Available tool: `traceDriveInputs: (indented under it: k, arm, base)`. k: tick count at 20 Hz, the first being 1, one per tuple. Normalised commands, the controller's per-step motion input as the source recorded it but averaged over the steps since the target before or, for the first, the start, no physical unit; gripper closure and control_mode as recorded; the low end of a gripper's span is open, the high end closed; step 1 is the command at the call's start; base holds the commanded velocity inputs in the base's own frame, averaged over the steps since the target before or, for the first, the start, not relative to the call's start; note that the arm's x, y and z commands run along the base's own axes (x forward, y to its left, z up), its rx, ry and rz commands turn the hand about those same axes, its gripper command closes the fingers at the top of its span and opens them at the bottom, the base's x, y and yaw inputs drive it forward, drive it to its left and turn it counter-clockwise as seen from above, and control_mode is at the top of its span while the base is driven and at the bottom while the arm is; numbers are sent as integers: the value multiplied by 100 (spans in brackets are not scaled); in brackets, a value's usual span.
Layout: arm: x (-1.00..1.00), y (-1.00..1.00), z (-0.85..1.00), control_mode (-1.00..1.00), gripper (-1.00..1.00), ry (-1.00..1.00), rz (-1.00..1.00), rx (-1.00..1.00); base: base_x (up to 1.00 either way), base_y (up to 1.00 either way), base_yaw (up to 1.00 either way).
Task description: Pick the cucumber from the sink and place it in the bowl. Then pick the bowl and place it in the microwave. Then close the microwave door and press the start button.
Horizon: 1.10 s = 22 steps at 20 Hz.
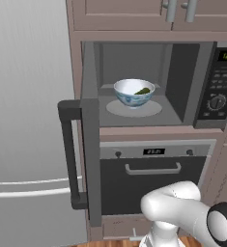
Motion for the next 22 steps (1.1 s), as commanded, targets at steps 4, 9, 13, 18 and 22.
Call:
traceDriveInputs:
  k: [4, 9, 13, 18, 22]
  arm:
    - [-100, 11, 16, -100, -100, 0, 0, 24]
    - [-100, 54, -1, -100, -100, -1, 12, 16]
    - [-100, 96, -2, -100, -100, -6, 13, 2]
    - [-96, 75, 9, -100, -100, 1, 4, 6]
    - [-28, 99, -14, -100, -100, 18, -1, 1]
  base:
    - [0, 0, 0]
    - [0, 0, 0]
    - [0, 0, 0]
    - [0, 0, 0]
    - [0, 0, 0]
